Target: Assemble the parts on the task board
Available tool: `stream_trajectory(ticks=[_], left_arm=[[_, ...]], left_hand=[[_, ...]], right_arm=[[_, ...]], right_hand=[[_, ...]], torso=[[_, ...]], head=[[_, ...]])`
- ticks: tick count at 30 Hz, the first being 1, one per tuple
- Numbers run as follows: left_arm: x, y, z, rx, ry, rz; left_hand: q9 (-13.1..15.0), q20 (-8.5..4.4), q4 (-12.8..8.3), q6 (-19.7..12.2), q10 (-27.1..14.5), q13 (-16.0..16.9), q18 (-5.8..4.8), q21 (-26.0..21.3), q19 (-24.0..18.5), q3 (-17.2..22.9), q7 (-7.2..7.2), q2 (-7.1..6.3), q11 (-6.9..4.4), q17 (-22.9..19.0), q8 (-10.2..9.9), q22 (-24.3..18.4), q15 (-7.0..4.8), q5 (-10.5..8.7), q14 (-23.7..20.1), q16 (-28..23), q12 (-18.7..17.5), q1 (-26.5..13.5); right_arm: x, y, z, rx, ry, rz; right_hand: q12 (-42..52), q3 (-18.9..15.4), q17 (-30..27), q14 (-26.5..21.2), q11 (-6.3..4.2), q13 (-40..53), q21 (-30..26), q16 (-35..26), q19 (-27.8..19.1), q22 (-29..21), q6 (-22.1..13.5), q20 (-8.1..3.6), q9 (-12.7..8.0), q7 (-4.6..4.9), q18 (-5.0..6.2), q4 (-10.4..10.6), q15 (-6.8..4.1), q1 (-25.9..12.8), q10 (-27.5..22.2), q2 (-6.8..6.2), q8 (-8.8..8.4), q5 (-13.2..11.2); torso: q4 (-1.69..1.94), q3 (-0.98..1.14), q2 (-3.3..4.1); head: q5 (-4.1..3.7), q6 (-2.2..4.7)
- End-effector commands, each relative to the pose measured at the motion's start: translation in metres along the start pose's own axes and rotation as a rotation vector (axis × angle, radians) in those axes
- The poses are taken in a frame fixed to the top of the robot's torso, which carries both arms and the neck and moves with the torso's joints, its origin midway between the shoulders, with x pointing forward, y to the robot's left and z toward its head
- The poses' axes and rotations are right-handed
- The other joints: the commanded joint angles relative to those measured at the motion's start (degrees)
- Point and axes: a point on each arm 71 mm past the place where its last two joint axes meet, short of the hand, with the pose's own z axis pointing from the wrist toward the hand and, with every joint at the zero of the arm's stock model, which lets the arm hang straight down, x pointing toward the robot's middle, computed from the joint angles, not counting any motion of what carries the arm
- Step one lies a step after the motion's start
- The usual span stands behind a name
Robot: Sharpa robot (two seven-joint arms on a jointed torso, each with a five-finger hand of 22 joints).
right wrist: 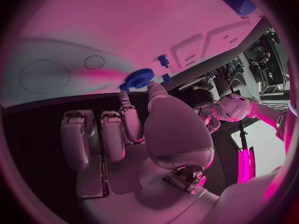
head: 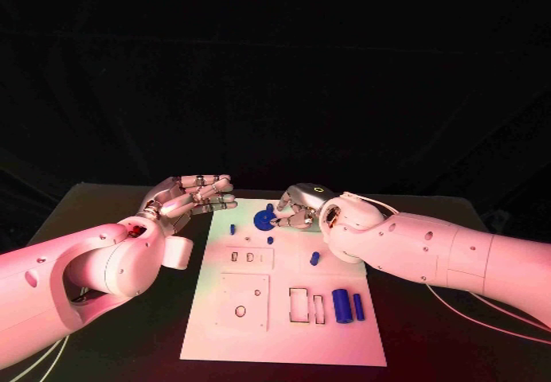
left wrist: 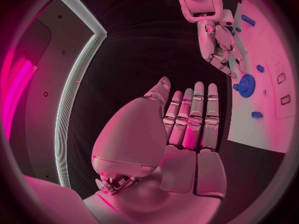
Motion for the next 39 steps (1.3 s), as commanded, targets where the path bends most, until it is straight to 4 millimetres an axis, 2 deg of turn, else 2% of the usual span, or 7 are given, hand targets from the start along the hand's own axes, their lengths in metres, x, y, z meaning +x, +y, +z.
stream_trajectory(ticks=[1,4,11,16,21,29,39], left_arm=[[0.001,-0.001,0.0,0.006,0.011,-0.005],[0.0,-0.001,0.0,0.006,0.01,-0.004],[0.0,-0.002,-0.001,0.006,0.012,-0.005],[0.001,-0.001,0.0,0.005,0.016,-0.006],[0.001,-0.001,0.001,0.005,0.017,-0.007],[0.0,0.0,0.002,0.005,0.016,-0.007],[0.001,0.0,0.003,0.004,0.017,-0.007]], left_hand=[[0.0,-0.04,-0.05,-0.09,-0.12,0.03,0.29,-0.07,0.39,0.37,0.54,-0.29,0.34,0.06,-0.36,-0.05,0.27,-0.01,0.3,-0.1,-0.37,-0.22],[0.0,-0.04,-0.07,-0.09,-0.13,0.03,0.29,-0.07,0.39,0.4,0.54,-0.3,0.34,0.06,-0.36,-0.06,0.27,-0.02,0.29,-0.1,-0.37,-0.23],[0.0,-0.04,-0.09,-0.1,-0.13,0.03,0.28,-0.08,0.39,0.42,0.53,-0.33,0.34,0.07,-0.36,-0.06,0.27,-0.02,0.28,-0.11,-0.37,-0.23],[0.0,-0.04,-0.11,-0.1,-0.12,0.04,0.29,-0.08,0.39,0.44,0.52,-0.35,0.34,0.07,-0.36,-0.06,0.27,-0.02,0.28,-0.11,-0.37,-0.23],[0.0,-0.04,-0.11,-0.1,-0.12,0.04,0.29,-0.08,0.39,0.44,0.52,-0.35,0.34,0.07,-0.36,-0.06,0.27,-0.02,0.28,-0.11,-0.37,-0.23],[0.01,-0.04,-0.15,-0.09,-0.1,0.04,0.29,-0.08,0.39,0.49,0.5,-0.38,0.32,0.08,-0.36,-0.07,0.26,-0.01,0.29,-0.1,-0.36,-0.22],[0.01,-0.04,-0.16,-0.09,-0.1,0.04,0.29,-0.08,0.4,0.5,0.49,-0.39,0.32,0.08,-0.35,-0.07,0.25,-0.01,0.3,-0.1,-0.35,-0.22]], right_arm=[[-0.012,-0.004,-0.009,-0.024,-0.094,0.029],[-0.025,-0.017,-0.023,-0.016,-0.118,0.065],[-0.051,-0.077,-0.064,0.037,-0.059,0.209],[-0.057,-0.108,-0.083,0.057,-0.041,0.212],[-0.056,-0.134,-0.095,0.094,-0.032,0.211],[-0.045,-0.146,-0.098,0.116,-0.013,0.218],[-0.03,-0.148,-0.093,0.155,0.015,0.231]], right_hand=[[0.22,0.29,11.99,5.42,-0.07,3.67,0.18,0.29,3.83,12.74,0.35,-0.01,-0.09,-0.24,-0.42,-0.46,0.07,1.15,0.57,0.06,0.25,0.15],[0.15,0.72,11.72,5.35,-0.2,3.6,-0.06,0.15,3.63,12.54,0.58,-0.1,-0.09,-0.38,-0.34,-1.2,-0.05,2.46,0.55,-0.3,0.28,-0.72],[-2.2,1.77,9.12,4.63,-0.33,0.88,-2.72,-1.21,1.42,10.31,0.31,-0.32,-0.3,-0.47,0.48,-5.37,-0.23,8.59,-2.18,-1.94,-0.04,-8.18],[-3.49,2.16,8.26,4.39,-0.2,-0.52,-3.59,-1.74,0.77,9.67,-0.34,-0.26,-0.51,-0.27,0.71,-6.98,-0.15,10.88,-3.53,-2.36,-0.44,-8.58],[-3.59,2.15,8.28,4.41,-0.18,-0.6,-3.6,-1.76,0.8,9.69,-0.49,-0.24,-0.56,-0.25,0.7,-7.36,-0.12,11.35,-3.56,-2.6,-0.55,-8.62],[-3.5,2.22,8.42,4.46,-0.14,-0.43,-3.73,-1.71,0.75,9.63,-0.61,-0.21,-0.61,-0.2,0.73,-7.73,-0.1,11.82,-3.34,-2.68,-0.65,-7.84],[-3.33,2.43,8.63,4.53,-0.13,-0.19,-3.56,-1.63,0.96,9.83,-0.41,-0.21,-0.62,-0.16,0.66,-7.85,-0.1,11.89,-3.01,-2.42,-0.6,-6.35]], torso=[[-0.18,0.03,-0.02],[-0.3,0.04,-0.04],[-1.34,0.32,-0.11],[-1.78,0.63,-0.02],[-1.91,0.96,0.07],[-1.73,0.7,0.01],[-1.75,0.58,-0.06]], head=[[0.0,0.2],[-0.2,0.27],[-0.5,0.52],[-0.48,0.52],[-0.41,0.52],[-0.56,0.27],[-0.8,-0.23]])
